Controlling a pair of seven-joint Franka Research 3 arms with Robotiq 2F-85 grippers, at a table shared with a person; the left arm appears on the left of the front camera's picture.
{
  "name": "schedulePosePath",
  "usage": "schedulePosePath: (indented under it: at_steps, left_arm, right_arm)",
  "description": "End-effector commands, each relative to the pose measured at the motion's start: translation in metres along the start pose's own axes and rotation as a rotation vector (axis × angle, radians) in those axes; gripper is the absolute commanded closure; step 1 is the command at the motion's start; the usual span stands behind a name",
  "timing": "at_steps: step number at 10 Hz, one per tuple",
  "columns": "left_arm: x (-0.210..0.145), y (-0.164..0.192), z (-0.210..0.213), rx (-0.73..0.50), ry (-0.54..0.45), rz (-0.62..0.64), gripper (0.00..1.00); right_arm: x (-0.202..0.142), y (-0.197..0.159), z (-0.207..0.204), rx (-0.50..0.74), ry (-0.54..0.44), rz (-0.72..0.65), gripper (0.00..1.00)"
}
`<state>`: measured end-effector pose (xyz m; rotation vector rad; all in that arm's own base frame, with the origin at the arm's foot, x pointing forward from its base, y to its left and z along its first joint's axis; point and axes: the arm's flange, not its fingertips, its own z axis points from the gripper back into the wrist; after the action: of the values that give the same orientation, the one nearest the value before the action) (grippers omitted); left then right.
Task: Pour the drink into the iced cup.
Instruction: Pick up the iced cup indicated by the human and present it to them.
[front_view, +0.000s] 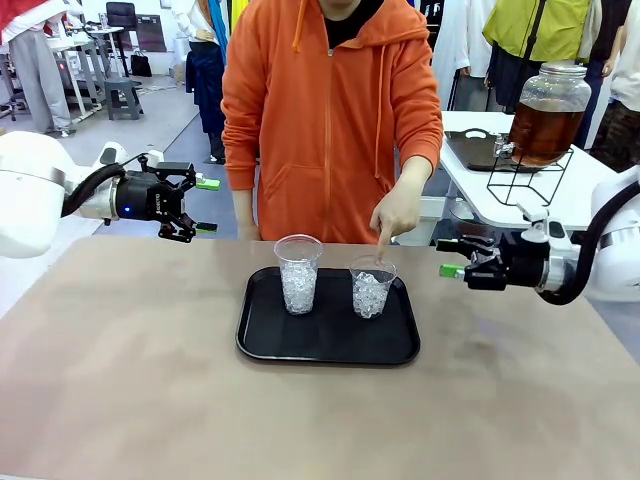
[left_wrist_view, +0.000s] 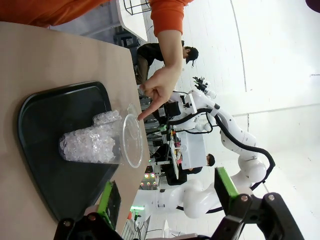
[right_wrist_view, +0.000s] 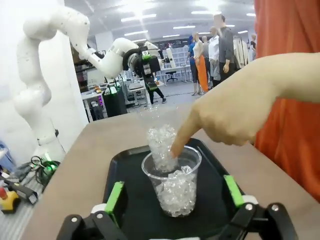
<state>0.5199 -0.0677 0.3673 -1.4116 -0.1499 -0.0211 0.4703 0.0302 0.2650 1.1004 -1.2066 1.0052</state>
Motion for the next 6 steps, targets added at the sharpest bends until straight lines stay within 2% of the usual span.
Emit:
schedulePosePath:
  at_steps: [1, 3, 4, 6]
  left_arm:
    - [-0.0013, -0.0015, 0.0007, 0.000, -0.001, -0.004, 0.00]
    - [-0.0013, -0.0015, 0.0007, 0.000, -0.001, -0.004, 0.00]
    - [-0.0013, -0.0015, 0.0007, 0.000, -0.001, -0.004, 0.00]
    - [-0.0013, -0.0015, 0.0007, 0.000, -0.001, -0.004, 0.00]
  right_arm:
    - [-0.0133, -0.0004, -0.0196, -0.003, 0.038, 0.048, 0.00]
    - [-0.0155, -0.0007, -0.0179, 0.071, 0.075, -0.046, 0.00]
    - [-0.0157, 0.0026, -0.0142, 0.022, 0.026, 0.016, 0.00]
    - [-0.0157, 0.0026, -0.0142, 0.022, 0.026, 0.016, 0.00]
